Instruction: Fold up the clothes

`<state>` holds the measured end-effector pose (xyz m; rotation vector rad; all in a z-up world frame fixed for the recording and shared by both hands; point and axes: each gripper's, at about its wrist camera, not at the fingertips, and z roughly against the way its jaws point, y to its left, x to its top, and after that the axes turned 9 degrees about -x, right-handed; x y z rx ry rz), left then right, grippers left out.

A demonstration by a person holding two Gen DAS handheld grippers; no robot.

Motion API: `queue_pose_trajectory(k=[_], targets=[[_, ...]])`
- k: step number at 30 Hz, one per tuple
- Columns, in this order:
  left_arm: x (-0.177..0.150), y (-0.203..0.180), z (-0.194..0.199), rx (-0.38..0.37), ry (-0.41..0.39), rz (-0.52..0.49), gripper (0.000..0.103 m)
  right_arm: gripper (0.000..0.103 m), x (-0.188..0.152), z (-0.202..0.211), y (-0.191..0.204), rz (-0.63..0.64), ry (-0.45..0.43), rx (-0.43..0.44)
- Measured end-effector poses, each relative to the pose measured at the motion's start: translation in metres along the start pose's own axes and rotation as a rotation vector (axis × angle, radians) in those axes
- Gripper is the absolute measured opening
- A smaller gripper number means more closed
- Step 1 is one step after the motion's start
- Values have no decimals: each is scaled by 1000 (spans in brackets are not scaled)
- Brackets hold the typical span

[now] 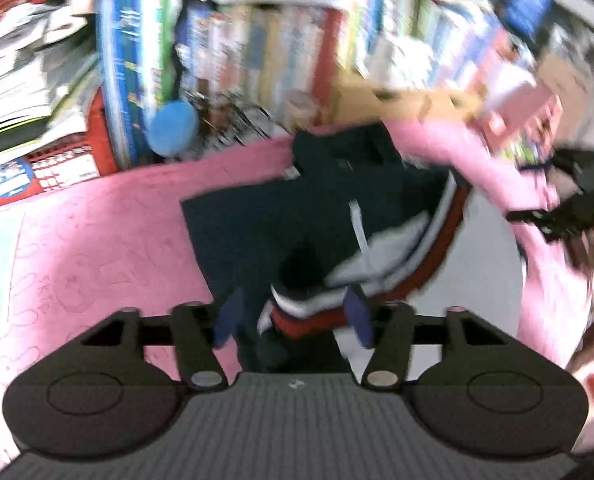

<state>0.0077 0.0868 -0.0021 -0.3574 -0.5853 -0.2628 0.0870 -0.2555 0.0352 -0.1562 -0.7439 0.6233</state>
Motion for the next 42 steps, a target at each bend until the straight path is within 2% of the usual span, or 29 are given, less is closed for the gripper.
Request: queue_pose_trajectory(k=[3,4,5,6,7,8,10,12,13,14,16,18,20,23,25,26,27,28,29,30,31,33,34,35,36,38,39,40,42], targets=[[-15,-12,-26,3,53,-36,71,90,-9,-19,36,180,23,-23],[-18,-16,-37,22,64,-52,77,91,-7,-30,38,162,52,-11],[-18,-18,-49,67,72,-77,79,84,-5,-41,41,145,81,1],[-19,-21,-62,113,79,-101,76,39,-4,-53,43,128,110,13],[-17,-21,-73,174,77,-126,65,15,-2,-64,45,110,139,25],[-10,-14,-79,249,49,-118,63,10,0,-75,47,89,165,35],[6,15,-79,349,-37,42,63,12,9,-72,28,-99,132,-16],[19,52,-69,365,-119,322,60,37,9,-67,-1,-321,121,-53],[21,62,-62,347,-146,388,60,44,5,-66,-15,-411,122,-57],[21,65,-55,324,-167,403,60,55,2,-66,-23,-433,119,-50],[18,59,-43,267,-170,337,66,66,-5,-64,-32,-424,113,-41],[9,46,-36,194,-121,235,75,87,-9,-59,-31,-333,101,-51],[-2,29,-35,127,-50,151,78,101,-14,-56,-21,-207,101,-35],[-24,3,-37,82,40,76,80,101,-31,-61,-5,-43,176,66],[-41,-10,-39,80,79,45,80,80,-45,-63,8,43,246,132],[-50,-15,-41,101,96,31,79,34,-52,-62,14,79,282,155],[-57,-17,-44,140,118,16,69,7,-59,-59,17,85,312,152],[-62,-17,-48,192,141,7,54,5,-65,-55,19,90,341,149],[-66,-15,-51,245,161,11,49,5,-74,-49,19,92,366,158],[-67,-7,-52,292,168,46,43,5,-82,-43,18,94,392,167],[-64,2,-47,294,149,98,42,5,-91,-37,17,96,417,173],[-53,18,-33,217,73,191,42,9,-102,-30,13,141,444,88],[-44,21,-30,182,34,195,45,15,-107,-26,10,161,455,46],[-36,24,-28,147,-4,199,48,30,-100,-20,4,150,415,11],[-28,27,-26,112,-43,203,51,53,-94,-14,-1,139,373,-23],[-12,29,-35,97,-77,157,55,76,-69,-10,-7,99,244,-26],[-5,28,-45,101,-77,126,56,77,-56,-11,-9,84,179,-21],[3,26,-56,105,-77,95,67,77,-43,-19,-6,92,140,-11],[13,23,-79,129,-77,46,79,77,-20,-41,3,126,71,12]])
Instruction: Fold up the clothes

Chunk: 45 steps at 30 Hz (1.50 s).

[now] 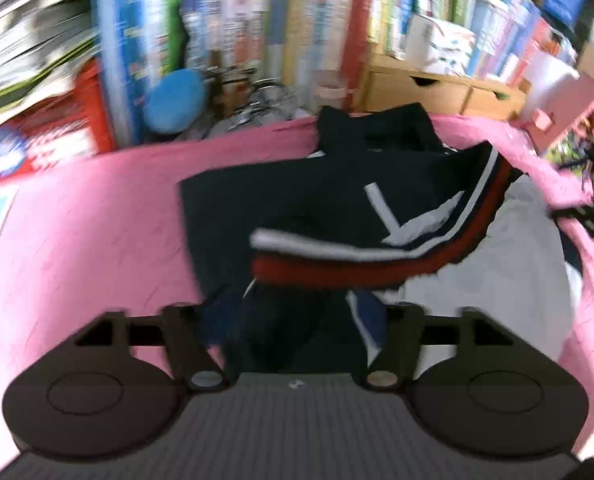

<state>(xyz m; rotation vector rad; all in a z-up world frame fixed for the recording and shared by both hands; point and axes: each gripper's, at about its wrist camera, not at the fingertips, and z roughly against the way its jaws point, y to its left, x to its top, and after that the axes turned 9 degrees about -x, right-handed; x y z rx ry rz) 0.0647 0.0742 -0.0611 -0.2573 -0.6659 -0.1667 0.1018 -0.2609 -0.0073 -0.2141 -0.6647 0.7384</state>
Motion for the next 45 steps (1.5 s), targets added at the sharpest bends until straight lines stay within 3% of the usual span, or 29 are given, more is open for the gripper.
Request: queue_pose_trajectory(k=[2,3,4,5,6,8,12,14,16,18,19,21,24,26,28,31,35,38,40,41,42,45], targets=[[1,-6,-22,53,5,-8,78,78,20,-26,9,47,-38,39],[2,-7,-30,63,12,1,63,77,28,-41,14,68,-44,65],[4,-6,-34,48,27,32,37,73,31,-53,15,70,-7,91],[6,-5,-33,40,33,67,26,43,33,-66,16,72,30,117],[7,-5,-24,33,16,104,13,22,36,-77,17,72,65,142],[14,-13,9,-14,-58,124,10,13,33,-48,3,3,10,148],[42,-27,53,-80,-192,85,10,12,22,25,-39,-189,-98,159],[61,-22,40,-78,-216,72,12,14,15,57,-64,-273,-136,150],[71,-10,-1,2,-140,84,17,25,14,39,-70,-295,-120,111],[76,3,-45,105,-27,114,19,66,13,21,-76,-317,-102,72],[74,9,-62,167,41,137,18,72,10,-1,-73,-322,-75,42],[69,12,-57,249,41,163,18,71,11,-44,-66,-313,49,-27],[59,7,-28,360,-34,182,20,73,8,-47,-59,-338,54,-31],[49,-15,3,432,-101,128,21,75,-3,-28,-51,-331,-15,-20],[32,-46,25,415,-121,68,22,74,-15,-12,-37,-314,-50,-13],[0,-88,28,353,-66,1,22,72,-32,10,-7,-299,-78,53],[-32,-110,-6,320,68,1,24,70,-26,28,56,-229,-106,173],[-43,-89,-21,419,118,73,24,69,-21,20,96,-153,-115,190],[-48,-64,-22,494,130,126,24,69,-25,9,101,-123,-105,169],[-50,-53,-19,529,127,133,27,69,-31,3,96,-113,-85,141],[-51,-45,-15,555,121,128,38,69,-38,-4,90,-104,-64,111],[-49,-28,-5,700,191,122,28,77,-75,-23,39,-209,27,-36]])
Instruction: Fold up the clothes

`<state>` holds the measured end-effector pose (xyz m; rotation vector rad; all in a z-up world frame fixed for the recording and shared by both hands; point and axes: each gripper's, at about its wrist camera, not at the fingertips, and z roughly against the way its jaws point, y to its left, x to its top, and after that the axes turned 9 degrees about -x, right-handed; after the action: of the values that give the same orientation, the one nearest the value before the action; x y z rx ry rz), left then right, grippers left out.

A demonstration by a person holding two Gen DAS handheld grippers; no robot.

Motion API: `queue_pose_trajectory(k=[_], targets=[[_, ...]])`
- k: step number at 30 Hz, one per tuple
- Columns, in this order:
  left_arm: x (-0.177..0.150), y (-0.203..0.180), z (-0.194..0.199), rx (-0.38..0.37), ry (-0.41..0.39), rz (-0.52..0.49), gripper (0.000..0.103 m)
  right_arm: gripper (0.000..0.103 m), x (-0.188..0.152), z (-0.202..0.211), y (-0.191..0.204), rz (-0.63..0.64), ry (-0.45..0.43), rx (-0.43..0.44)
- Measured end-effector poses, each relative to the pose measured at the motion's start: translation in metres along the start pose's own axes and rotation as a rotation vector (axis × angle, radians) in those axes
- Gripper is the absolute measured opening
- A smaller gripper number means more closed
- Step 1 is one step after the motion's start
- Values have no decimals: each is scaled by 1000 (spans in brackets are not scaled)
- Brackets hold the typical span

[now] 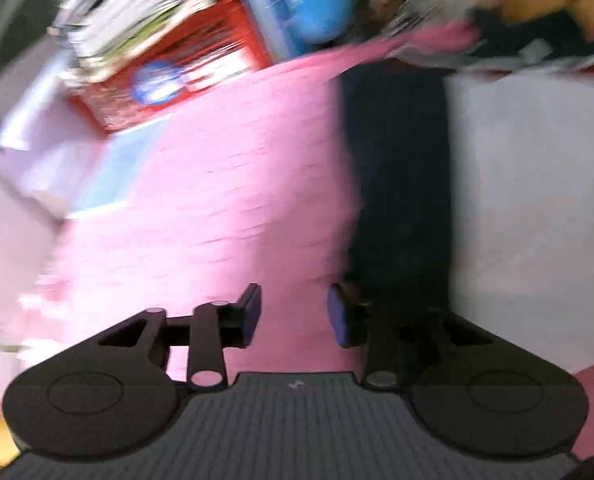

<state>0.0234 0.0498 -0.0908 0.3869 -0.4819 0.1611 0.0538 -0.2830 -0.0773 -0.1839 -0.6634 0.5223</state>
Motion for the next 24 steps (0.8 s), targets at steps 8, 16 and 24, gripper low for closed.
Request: queue_pose_trajectory(k=[8,16,24], targets=[[25,-25,85,-372,-255,1,26,74,5,43,-44,-163,-5,-144],[80,-120,30,-617,-209,-102,20,45,78,15,59,-118,-159,180],[117,-67,-5,-434,-253,9,2,30,85,-60,9,-127,-185,-56]])
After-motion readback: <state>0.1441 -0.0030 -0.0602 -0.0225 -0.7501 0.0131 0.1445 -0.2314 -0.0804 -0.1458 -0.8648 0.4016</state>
